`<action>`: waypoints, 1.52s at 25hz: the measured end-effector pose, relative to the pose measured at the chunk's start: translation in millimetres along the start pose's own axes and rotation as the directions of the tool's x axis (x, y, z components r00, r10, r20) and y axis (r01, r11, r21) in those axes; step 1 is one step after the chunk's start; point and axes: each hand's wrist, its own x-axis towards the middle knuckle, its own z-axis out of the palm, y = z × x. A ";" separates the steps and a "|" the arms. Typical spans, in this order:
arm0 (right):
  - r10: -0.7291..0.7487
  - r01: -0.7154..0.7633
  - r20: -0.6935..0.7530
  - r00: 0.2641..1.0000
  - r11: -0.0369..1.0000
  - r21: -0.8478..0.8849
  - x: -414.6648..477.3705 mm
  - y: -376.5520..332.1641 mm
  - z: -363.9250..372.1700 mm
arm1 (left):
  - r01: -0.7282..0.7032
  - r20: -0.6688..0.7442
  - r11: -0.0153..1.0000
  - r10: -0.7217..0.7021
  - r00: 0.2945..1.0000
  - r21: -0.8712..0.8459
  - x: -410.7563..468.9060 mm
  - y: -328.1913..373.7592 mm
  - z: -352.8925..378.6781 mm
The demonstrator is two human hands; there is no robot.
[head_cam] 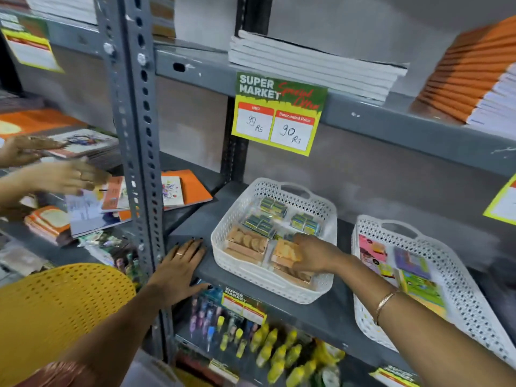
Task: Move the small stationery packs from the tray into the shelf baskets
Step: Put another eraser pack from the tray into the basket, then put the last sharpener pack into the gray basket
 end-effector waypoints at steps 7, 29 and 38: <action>-0.036 0.044 0.101 0.994 0.996 -0.081 5.7 -6.0 11.6 | 0.058 -0.008 0.998 -0.058 0.998 -0.040 -1.7 2.6 -2.8; -0.487 0.567 -0.488 0.725 0.824 0.021 -6.3 -193.4 -0.9 | 0.248 0.102 0.962 -0.237 0.966 -0.113 -160.5 -9.5 45.5; -0.750 0.760 0.161 0.642 0.650 -0.002 27.6 -308.1 237.4 | 0.501 0.445 0.850 -0.389 0.806 -0.165 -381.3 23.4 146.4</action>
